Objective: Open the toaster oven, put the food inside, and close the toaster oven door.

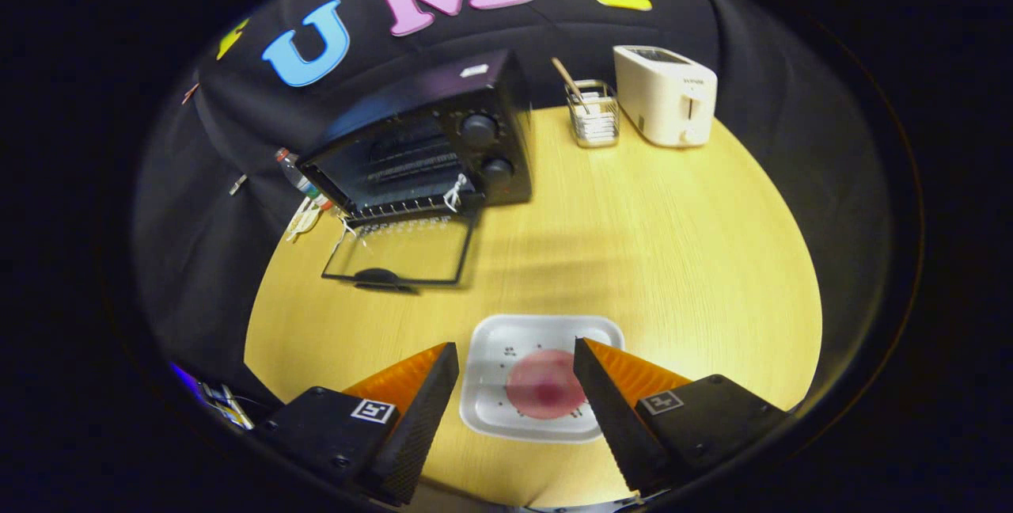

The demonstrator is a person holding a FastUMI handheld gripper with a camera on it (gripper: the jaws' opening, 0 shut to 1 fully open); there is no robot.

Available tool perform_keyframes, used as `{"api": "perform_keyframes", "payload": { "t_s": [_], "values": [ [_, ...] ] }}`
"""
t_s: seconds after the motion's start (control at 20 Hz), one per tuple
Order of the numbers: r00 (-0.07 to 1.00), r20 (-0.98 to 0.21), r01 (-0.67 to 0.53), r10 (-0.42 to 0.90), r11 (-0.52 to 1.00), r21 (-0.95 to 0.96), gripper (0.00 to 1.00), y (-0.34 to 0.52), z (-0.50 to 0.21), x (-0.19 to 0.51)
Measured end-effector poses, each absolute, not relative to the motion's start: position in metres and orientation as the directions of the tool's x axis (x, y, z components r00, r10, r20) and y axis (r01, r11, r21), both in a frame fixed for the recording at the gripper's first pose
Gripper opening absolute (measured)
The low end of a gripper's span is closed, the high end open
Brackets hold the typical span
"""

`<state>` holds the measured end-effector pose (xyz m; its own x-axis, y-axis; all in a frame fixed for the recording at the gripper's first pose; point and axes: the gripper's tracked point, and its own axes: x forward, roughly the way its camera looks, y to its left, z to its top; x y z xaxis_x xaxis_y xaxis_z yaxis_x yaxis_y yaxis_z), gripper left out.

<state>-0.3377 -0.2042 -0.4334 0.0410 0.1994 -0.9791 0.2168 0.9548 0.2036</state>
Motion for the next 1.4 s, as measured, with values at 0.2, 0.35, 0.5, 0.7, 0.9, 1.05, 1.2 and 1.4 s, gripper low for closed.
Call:
{"api": "perform_keyframes", "payload": {
  "t_s": [0.2, 0.35, 0.5, 0.7, 0.9, 1.05, 1.2, 1.4],
  "values": [
    [-0.068, -0.985, 0.207, 0.156, 0.968, 0.139, 0.96, -0.254, -0.459, -0.368],
    [-0.128, -0.98, 0.221, 0.153, 0.968, 0.123, 0.82, -0.267, -0.479, -0.385],
    [-0.198, -0.97, 0.213, 0.143, 0.972, 0.1, 0.82, -0.27, -0.491, -0.399],
    [-0.23, -0.961, 0.241, 0.155, 0.965, 0.099, 0.42, -0.268, -0.498, -0.401],
    [-0.304, -0.934, 0.254, 0.189, 0.961, 0.111, 0.12, -0.269, -0.496, -0.404],
    [-0.344, -0.897, 0.335, 0.276, 0.929, 0.157, 0.05, -0.266, -0.496, -0.406],
    [-0.354, -0.867, 0.38, 0.349, 0.901, 0.208, 0.05, -0.265, -0.496, -0.406],
    [-0.349, -0.84, 0.4, 0.416, 0.877, 0.268, 0.05, -0.265, -0.496, -0.406]
  ]
}}
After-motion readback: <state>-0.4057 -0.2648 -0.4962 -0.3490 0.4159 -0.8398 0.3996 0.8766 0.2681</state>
